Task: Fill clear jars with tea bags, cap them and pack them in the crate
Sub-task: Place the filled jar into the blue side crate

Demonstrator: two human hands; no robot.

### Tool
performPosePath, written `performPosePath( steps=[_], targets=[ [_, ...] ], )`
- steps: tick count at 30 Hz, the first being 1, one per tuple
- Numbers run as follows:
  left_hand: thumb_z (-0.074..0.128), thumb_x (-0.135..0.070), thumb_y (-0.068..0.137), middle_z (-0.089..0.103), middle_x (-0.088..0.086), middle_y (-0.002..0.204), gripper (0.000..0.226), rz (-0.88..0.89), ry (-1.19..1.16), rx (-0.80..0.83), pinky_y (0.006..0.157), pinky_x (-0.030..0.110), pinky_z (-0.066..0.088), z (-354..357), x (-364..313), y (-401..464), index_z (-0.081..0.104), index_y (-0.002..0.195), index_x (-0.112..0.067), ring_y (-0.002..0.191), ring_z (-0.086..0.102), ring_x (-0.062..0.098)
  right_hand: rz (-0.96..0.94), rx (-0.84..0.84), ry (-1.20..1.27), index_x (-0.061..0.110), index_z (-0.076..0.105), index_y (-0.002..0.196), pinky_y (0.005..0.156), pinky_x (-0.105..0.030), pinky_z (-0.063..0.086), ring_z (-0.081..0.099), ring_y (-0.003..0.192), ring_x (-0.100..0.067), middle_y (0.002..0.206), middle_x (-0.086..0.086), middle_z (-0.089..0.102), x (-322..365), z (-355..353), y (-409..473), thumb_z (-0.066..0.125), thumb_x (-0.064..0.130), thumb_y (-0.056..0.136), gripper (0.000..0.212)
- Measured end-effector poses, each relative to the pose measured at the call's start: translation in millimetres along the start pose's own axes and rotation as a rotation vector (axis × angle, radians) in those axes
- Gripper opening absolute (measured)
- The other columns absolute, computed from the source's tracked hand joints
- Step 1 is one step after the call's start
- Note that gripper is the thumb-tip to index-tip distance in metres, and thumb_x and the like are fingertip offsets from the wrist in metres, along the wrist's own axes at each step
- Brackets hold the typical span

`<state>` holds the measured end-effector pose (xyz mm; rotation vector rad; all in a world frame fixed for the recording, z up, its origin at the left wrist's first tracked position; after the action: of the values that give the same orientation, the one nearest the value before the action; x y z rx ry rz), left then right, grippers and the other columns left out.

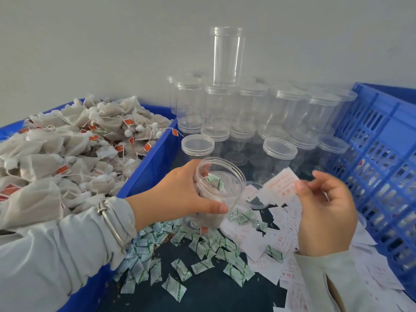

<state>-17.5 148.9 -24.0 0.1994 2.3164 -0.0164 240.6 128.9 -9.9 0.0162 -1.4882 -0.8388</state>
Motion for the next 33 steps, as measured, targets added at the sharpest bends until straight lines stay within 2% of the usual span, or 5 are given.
performPosePath(
  steps=[7,13,18,25,33],
  targets=[
    [0.071,-0.072,0.037,0.056,-0.02,0.117,0.104,-0.012,0.013,0.007,0.094,0.028,0.046,-1,3,-1,0.042,0.13,-0.033,0.106,0.055,0.0,-0.342,0.034,-0.072,0.029,0.057,0.091,0.071,-0.006,0.043,0.055,0.075,-0.002,0.081,0.013,0.051,47,43,-4,0.065,-0.001,0.082,0.033],
    [0.067,-0.076,0.034,0.06,-0.017,0.11,0.106,-0.017,0.016,-0.002,0.082,0.016,0.043,-4,8,0,0.04,0.127,-0.035,0.1,0.055,-0.003,-0.151,0.073,-0.404,0.005,0.068,0.102,0.068,0.002,0.034,0.048,0.073,-0.002,0.089,-0.009,0.057,-14,34,18,0.059,0.0,0.088,0.017],
    [0.066,-0.078,0.033,0.054,-0.023,0.116,0.109,-0.013,0.049,0.018,0.089,0.022,0.044,1,7,1,0.039,0.129,-0.036,0.103,0.053,-0.004,-0.02,0.046,-0.503,0.008,0.065,0.112,0.073,-0.016,0.034,0.046,0.084,-0.013,0.101,-0.011,0.054,-42,15,27,0.051,0.005,0.094,0.023],
    [0.068,-0.077,0.035,0.052,-0.023,0.122,0.108,-0.005,0.057,0.03,0.096,0.026,0.044,2,6,1,0.038,0.131,-0.038,0.107,0.053,-0.003,-0.101,-0.003,-0.39,0.01,0.065,0.113,0.068,0.003,0.03,0.047,0.076,-0.01,0.098,-0.008,0.051,-9,13,31,0.053,0.004,0.093,0.024],
    [0.084,-0.055,0.051,0.059,-0.023,0.106,0.081,0.019,0.026,-0.011,0.083,0.018,0.046,1,5,2,0.043,0.12,-0.041,0.096,0.056,-0.007,-0.707,0.591,-0.264,0.003,0.069,0.101,0.074,-0.011,0.04,0.045,0.078,-0.002,0.089,0.004,0.048,82,115,-51,0.053,0.006,0.088,0.021]
  ],
)
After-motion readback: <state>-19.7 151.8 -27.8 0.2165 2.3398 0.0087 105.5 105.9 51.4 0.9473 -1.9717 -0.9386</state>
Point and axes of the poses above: each hand's wrist, its own y-axis towards the middle knuckle, its own z-axis out of the palm, x = y × z, the point moved 10 cm from there along y, towards the middle knuckle
